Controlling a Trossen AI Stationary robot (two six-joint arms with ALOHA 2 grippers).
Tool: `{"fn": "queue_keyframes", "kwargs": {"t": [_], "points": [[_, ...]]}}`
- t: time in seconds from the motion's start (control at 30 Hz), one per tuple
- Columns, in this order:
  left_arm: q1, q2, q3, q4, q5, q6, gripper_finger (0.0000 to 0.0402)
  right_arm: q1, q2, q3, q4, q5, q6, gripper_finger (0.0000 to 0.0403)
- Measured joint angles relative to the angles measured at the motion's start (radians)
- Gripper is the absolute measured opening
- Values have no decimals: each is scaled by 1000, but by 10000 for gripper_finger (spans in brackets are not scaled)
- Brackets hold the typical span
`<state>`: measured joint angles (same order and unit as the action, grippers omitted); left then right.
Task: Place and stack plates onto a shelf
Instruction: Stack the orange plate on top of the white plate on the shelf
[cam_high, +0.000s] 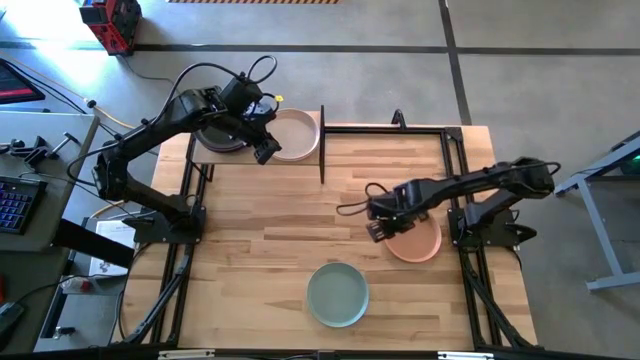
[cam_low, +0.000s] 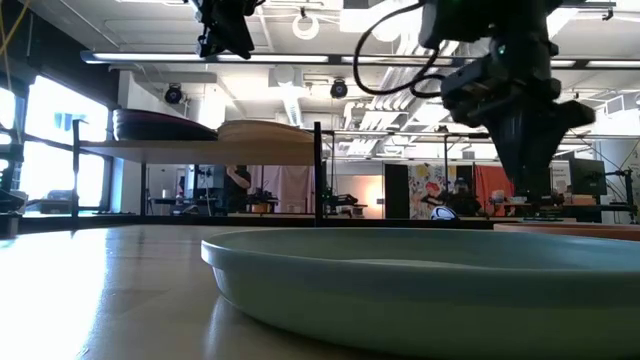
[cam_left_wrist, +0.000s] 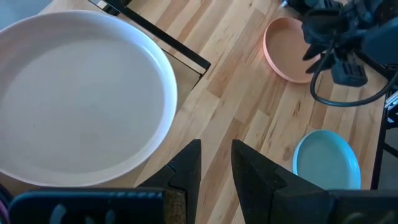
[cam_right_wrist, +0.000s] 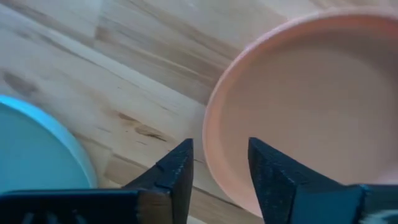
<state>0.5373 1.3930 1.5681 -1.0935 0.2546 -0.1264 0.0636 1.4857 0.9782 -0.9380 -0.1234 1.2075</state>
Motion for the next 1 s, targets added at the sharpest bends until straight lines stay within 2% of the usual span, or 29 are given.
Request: {"fn": "queue_keyframes", "kwargs": {"t": [0.17,0.37,0.67,1.0], "points": [[0,0,0,0,0,0,76,33,0,-72,92,11,89,142],[0,0,0,0,0,0,76,50,7,-131,203,6,121,142],[0,0,0,0,0,-1,76,51,19,-143,218,17,66,142],[0,0,0,0,-5,-1,76,55,126,-143,234,-10,0,142]]}}
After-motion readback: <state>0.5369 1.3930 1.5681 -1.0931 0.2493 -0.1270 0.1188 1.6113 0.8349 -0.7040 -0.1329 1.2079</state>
